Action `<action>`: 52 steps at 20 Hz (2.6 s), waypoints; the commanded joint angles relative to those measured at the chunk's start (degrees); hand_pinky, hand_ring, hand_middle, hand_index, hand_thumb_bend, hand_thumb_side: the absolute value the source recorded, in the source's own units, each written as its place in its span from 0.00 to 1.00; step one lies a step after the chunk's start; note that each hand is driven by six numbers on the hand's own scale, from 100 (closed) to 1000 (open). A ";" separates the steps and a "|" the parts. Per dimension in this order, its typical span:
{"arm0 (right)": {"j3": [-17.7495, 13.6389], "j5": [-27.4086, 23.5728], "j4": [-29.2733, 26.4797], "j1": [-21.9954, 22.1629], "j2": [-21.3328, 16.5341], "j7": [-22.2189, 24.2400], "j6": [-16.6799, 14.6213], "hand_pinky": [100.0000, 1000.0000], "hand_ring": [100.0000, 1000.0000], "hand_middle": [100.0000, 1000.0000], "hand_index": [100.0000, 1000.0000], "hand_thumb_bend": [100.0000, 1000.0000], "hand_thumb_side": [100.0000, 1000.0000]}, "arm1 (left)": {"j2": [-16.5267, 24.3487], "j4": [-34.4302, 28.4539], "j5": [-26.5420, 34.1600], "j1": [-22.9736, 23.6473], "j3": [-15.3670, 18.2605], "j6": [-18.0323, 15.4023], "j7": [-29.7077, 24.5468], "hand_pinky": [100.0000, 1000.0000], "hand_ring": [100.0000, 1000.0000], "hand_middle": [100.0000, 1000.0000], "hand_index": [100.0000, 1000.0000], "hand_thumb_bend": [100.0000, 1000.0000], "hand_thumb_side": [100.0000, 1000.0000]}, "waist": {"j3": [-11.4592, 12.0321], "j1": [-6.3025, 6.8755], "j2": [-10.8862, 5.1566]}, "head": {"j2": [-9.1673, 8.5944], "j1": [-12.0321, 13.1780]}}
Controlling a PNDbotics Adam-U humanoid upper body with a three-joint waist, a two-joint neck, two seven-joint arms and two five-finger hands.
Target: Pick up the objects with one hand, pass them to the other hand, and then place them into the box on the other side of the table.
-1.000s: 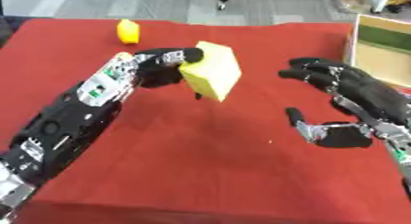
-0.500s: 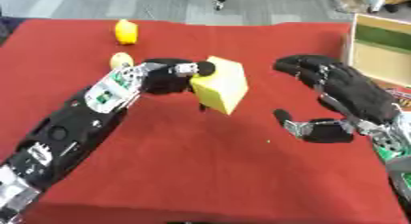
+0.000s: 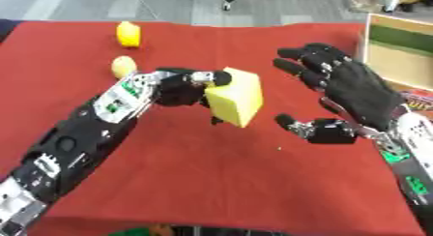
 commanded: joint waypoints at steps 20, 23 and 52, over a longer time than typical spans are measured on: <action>1.79 2.74 0.35 -2.18 -0.33 -1.16 -2.30 0.88 0.83 0.88 0.90 0.30 0.29 | -3.73 1.99 -0.09 -3.48 -1.20 1.56 -0.01 0.69 0.40 0.34 0.53 0.00 0.88 | 0.17 -0.64 -1.36 | -0.13 -0.26; 1.75 2.62 0.57 -2.19 -0.25 -1.41 -2.14 0.88 0.82 0.86 0.85 0.26 0.25 | -4.21 1.99 -0.10 -3.59 -1.51 1.75 -0.01 0.69 0.41 0.34 0.53 0.00 0.89 | 0.10 -0.60 -1.33 | -0.13 -0.19; -1.94 -3.51 2.82 -0.48 -1.50 -6.38 4.67 0.85 0.79 0.72 0.52 0.00 0.00 | 4.57 0.01 0.76 -3.93 4.52 -3.86 0.10 0.74 0.53 0.50 0.73 0.34 1.00 | -0.40 -0.29 -1.68 | -0.13 0.19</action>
